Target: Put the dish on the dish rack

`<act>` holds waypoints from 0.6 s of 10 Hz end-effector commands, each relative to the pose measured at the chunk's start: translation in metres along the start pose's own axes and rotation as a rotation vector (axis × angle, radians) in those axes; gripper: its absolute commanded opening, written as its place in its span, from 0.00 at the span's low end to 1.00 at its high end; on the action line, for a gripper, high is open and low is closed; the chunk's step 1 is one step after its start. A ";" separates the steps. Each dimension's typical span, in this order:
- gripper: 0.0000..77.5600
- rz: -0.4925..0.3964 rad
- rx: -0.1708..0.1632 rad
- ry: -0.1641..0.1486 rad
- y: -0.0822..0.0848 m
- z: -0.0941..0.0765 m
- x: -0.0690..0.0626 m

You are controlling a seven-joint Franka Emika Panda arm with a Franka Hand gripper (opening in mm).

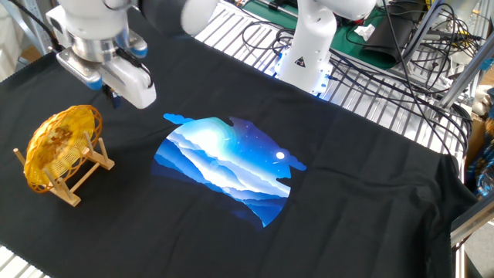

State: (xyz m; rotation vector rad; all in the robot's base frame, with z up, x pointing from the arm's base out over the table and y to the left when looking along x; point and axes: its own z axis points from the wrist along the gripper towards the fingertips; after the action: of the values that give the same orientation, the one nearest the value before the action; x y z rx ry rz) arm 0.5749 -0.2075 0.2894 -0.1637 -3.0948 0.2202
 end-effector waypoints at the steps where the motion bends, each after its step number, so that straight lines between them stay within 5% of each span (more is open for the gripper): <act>1: 0.02 -0.052 -0.176 0.034 0.047 -0.016 0.028; 4: 0.02 -0.004 -0.174 0.031 0.089 -0.019 0.048; 6: 0.02 -0.052 -0.181 0.029 0.102 -0.020 0.058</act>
State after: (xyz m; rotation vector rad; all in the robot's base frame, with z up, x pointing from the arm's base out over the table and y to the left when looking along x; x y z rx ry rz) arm 0.5519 -0.1468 0.2939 -0.1211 -3.0826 -0.0029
